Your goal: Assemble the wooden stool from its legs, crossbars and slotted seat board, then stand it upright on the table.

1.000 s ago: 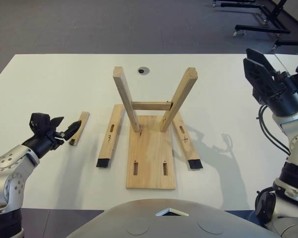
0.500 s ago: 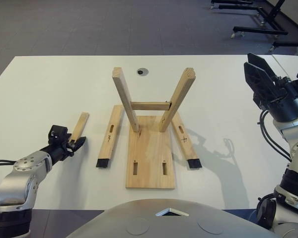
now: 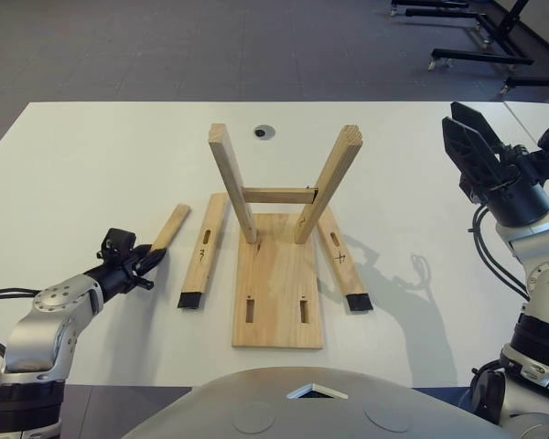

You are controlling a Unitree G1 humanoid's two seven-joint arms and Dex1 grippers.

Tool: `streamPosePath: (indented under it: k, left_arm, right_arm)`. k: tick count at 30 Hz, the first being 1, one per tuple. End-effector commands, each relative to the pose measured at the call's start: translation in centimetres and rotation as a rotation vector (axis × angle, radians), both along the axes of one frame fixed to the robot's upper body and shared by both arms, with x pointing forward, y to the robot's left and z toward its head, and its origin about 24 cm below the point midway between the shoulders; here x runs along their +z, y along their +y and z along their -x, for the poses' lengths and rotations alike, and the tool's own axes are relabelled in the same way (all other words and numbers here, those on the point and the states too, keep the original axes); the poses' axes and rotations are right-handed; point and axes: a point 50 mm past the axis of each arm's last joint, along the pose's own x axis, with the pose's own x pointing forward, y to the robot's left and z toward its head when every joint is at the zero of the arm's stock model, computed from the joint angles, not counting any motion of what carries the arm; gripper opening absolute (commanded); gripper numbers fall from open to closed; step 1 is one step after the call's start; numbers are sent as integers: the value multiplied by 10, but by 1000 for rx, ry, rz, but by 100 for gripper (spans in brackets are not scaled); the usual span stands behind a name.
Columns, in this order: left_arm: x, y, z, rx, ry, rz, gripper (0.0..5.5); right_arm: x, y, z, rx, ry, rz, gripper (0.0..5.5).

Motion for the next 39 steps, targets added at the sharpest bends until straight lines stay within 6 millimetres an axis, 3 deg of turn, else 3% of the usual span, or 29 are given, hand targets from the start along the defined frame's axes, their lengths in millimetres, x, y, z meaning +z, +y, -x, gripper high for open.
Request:
streamPosePath:
  k: [1, 4, 6, 9, 13, 16, 20, 22, 27, 35, 39]
  left_arm:
    - [-20, -3, 11, 8, 74, 32, 128]
    - [-13, 6, -3, 71, -70, -29, 128]
    - [19, 17, -29, 157, -354, -132, 128]
    - [90, 16, -57, 202, -815, -289, 128]
    - [170, -24, -74, -10, -1238, -431, 128]
    - [205, -73, -76, -251, -1445, -450, 128]
    - [210, -111, -72, -426, -1506, -375, 128]
    - [209, -120, -70, -463, -1487, -272, 128]
    - [210, -139, -55, -593, -1485, -103, 128]
    - [204, -145, -52, -649, -1434, -84, 128]
    - [201, -143, -54, -662, -1416, -116, 128]
  right_arm:
    - [3, 3, -3, 3, -16, 8, 509]
    - [7, 3, -6, -10, -40, 9, 509]
    - [17, -2, -13, -76, -58, -9, 509]
    - [38, 5, -17, -73, -83, -86, 509]
    - [64, 48, -14, 41, -86, -114, 509]
    - [90, 89, -10, 154, -151, -151, 509]
    - [95, 130, -15, 253, -127, -159, 509]
    - [95, 139, -14, 287, -144, -161, 509]
    - [97, 149, -15, 310, -181, -189, 509]
    - [101, 153, -16, 325, -215, -244, 509]
    - [105, 153, -15, 330, -230, -273, 437]
